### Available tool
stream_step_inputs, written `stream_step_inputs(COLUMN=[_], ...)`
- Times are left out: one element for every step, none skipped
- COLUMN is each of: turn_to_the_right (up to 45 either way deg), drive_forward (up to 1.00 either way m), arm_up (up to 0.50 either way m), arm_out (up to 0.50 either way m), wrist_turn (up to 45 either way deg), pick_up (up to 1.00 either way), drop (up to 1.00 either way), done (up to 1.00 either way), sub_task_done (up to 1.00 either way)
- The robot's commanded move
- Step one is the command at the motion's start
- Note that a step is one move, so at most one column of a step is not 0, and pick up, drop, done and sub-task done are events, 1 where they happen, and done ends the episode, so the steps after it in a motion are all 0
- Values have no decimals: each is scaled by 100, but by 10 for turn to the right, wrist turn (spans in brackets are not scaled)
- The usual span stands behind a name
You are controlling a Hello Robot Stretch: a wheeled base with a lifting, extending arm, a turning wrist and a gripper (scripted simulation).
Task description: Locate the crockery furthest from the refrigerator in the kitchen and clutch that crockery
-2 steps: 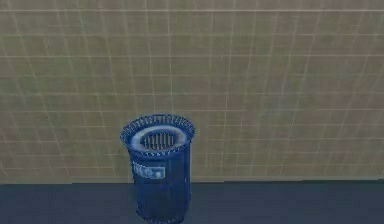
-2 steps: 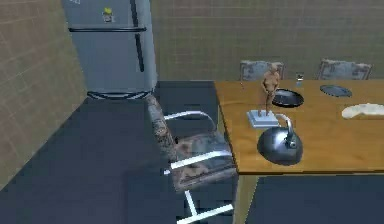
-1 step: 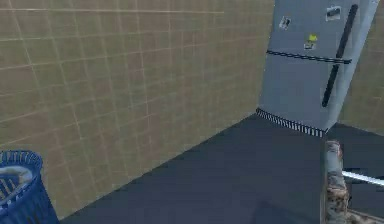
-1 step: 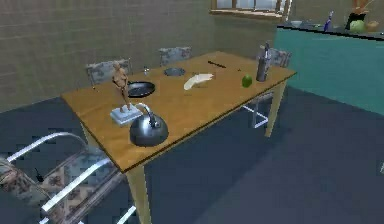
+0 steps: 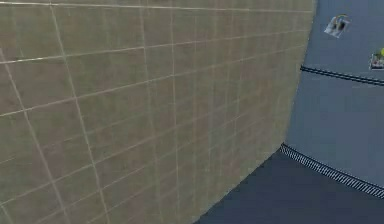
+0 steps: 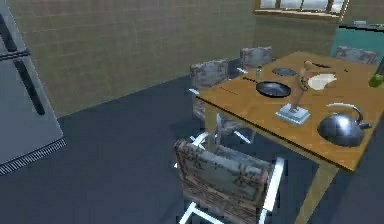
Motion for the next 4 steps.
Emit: stream_step_inputs(turn_to_the_right=[270,0,180,0], drive_forward=[0,5,0,100], arm_up=[0,0,0,0], arm_out=[0,0,0,0], wrist_turn=[0,0,0,0], pick_up=[0,0,0,0], drop=[0,0,0,0], done=[0,0,0,0], sub_task_done=[0,0,0,0])
